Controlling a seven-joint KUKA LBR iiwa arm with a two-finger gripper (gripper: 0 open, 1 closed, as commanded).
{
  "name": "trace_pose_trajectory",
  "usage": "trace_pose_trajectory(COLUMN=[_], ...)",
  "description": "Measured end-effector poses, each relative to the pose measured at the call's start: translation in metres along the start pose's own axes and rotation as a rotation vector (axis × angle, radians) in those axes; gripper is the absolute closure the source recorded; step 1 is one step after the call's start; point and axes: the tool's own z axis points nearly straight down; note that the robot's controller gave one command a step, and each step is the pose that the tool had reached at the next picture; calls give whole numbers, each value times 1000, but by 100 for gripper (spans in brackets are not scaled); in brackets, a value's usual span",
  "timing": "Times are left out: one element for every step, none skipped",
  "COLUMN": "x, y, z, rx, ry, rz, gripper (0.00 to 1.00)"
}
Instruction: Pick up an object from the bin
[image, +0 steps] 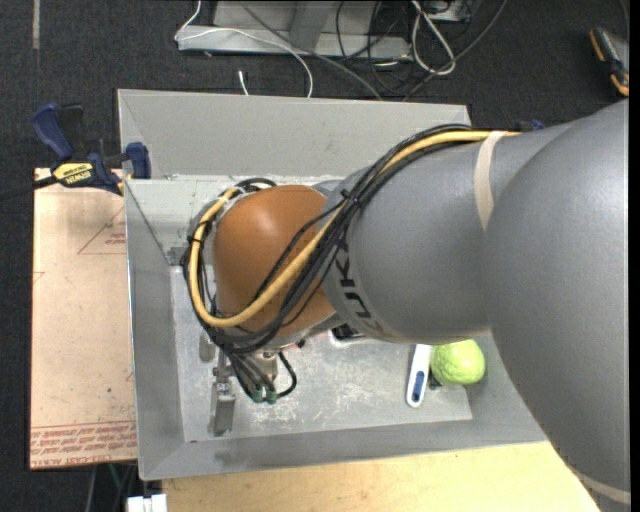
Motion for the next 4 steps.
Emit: trace_pose_trajectory(x=[-2,-87,-92,-130], y=[-1,-98,-77,-147], z=[-3,101,15,70], rx=[-1,0,-10,-1], ry=[-6,-7,-16,-7], rz=[4,-163,93,-328], gripper=[0,0,0,0])
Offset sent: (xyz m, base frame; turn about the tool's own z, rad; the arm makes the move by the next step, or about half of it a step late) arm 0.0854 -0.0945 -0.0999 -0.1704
